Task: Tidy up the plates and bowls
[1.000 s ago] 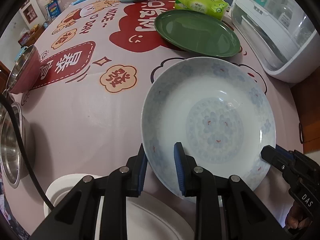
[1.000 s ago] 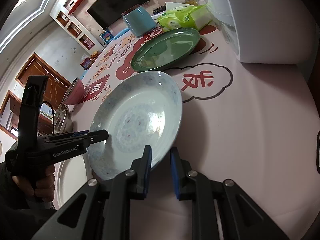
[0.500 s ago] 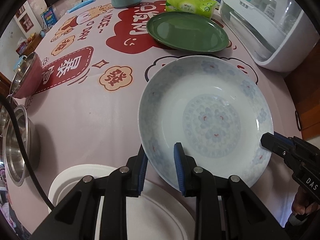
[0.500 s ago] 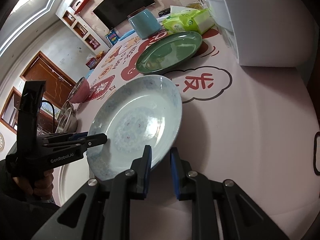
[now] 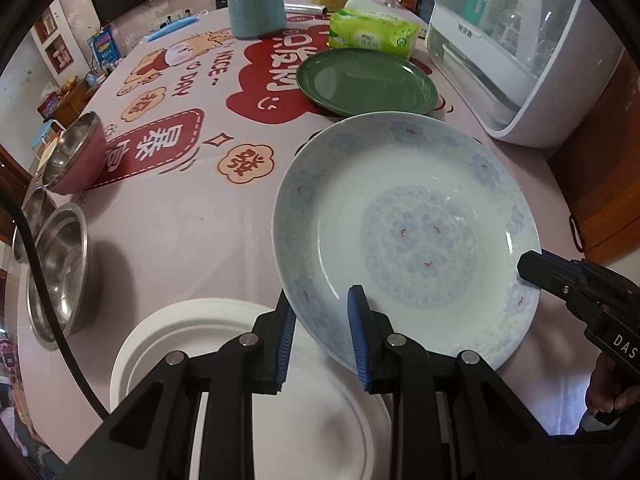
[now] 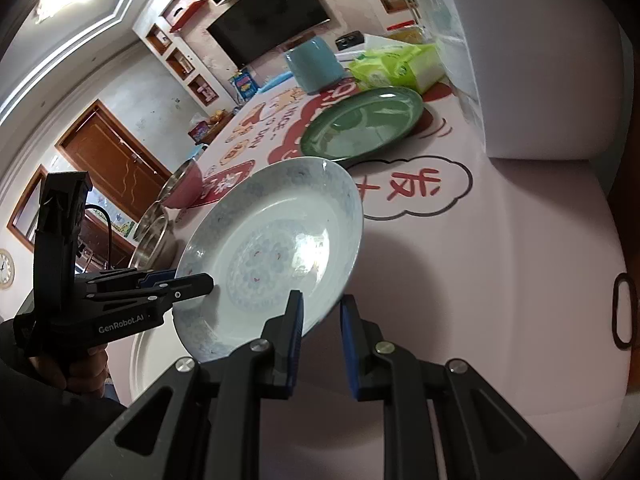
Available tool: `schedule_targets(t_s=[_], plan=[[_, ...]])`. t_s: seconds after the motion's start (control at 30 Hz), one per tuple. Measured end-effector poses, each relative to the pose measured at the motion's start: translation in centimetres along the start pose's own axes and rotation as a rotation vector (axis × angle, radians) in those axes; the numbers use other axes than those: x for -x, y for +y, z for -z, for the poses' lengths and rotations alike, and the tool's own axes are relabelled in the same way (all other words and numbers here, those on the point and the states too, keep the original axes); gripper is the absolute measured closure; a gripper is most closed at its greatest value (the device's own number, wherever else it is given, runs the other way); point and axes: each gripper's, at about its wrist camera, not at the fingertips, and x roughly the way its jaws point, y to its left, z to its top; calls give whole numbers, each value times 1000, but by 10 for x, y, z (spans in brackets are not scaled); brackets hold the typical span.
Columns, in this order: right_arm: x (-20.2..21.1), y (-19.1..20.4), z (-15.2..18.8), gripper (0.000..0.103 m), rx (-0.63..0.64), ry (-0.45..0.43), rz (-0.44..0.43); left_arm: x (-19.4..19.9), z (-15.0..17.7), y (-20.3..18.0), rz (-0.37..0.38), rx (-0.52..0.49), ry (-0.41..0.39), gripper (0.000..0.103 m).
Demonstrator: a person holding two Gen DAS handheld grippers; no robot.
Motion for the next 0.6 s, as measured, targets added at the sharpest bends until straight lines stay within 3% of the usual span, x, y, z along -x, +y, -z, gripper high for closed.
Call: schedule_targets(t_s=[0.6], plan=[[26,52,11,86,155,-22,-29,58,49,23,-10,98,-100,78]])
